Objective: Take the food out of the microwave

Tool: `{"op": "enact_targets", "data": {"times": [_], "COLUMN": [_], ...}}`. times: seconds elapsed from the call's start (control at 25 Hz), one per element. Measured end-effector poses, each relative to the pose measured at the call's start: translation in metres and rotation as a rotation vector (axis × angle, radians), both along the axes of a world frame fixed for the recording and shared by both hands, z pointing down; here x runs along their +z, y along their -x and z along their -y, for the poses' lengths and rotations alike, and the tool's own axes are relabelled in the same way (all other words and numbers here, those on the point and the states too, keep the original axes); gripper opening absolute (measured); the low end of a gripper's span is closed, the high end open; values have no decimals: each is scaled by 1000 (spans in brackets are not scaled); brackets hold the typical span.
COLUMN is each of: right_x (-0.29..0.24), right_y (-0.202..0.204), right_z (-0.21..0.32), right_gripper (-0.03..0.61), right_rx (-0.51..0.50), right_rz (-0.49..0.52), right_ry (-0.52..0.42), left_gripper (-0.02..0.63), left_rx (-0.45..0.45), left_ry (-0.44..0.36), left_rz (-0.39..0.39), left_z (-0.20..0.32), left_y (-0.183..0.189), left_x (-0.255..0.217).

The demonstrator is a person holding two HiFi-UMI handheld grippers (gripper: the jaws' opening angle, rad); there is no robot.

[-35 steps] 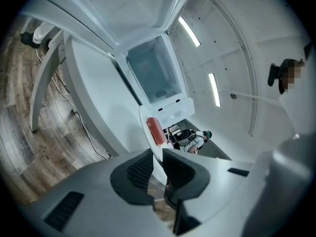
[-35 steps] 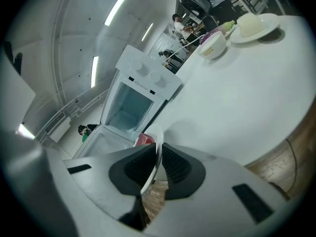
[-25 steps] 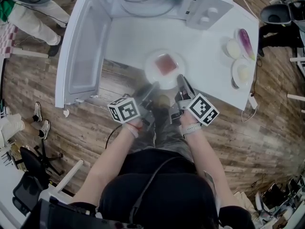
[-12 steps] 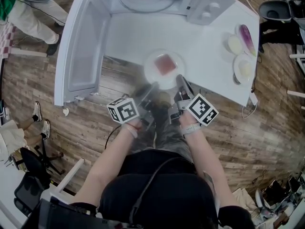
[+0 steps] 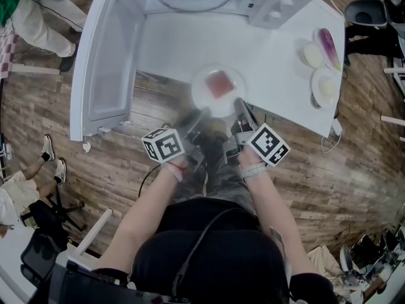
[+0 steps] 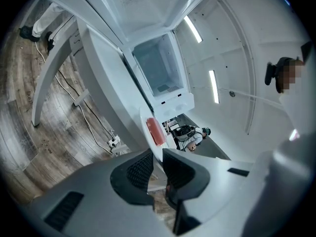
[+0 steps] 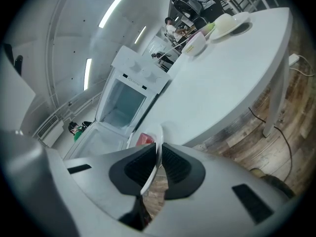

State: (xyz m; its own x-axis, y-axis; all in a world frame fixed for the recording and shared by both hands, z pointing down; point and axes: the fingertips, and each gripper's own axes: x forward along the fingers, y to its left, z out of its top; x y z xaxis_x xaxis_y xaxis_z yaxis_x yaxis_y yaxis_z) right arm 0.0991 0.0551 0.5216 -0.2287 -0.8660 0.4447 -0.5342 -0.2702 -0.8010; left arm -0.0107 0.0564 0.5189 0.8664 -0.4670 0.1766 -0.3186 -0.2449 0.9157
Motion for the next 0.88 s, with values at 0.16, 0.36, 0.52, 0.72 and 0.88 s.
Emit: {"op": "enact_targets", "data": {"times": [0.16,0.36,0.52,0.72,0.88], "right_x": [3,4,7,9,11], "right_y": [1,2,3,3,3], "right_z": [-2,-4,-7,-9,-9], "right_gripper": [54,54,54,54,54], "right_rx": [7,13,16,10,11], "right_rz": [3,4,3,-1,-2], "right_ry": [4,11,18,27,29], "left_gripper": [61,61,61,61,61], "left_rx": [7,13,15,13,12], "left_ry": [-2,3,13,27,31], "left_rz": [1,2,-2,-6,-6], "left_z": [-1,-2,-4,-7,-6], "left_y": [1,2,3,3,3], "left_x": [2,4,6,9,10]}}
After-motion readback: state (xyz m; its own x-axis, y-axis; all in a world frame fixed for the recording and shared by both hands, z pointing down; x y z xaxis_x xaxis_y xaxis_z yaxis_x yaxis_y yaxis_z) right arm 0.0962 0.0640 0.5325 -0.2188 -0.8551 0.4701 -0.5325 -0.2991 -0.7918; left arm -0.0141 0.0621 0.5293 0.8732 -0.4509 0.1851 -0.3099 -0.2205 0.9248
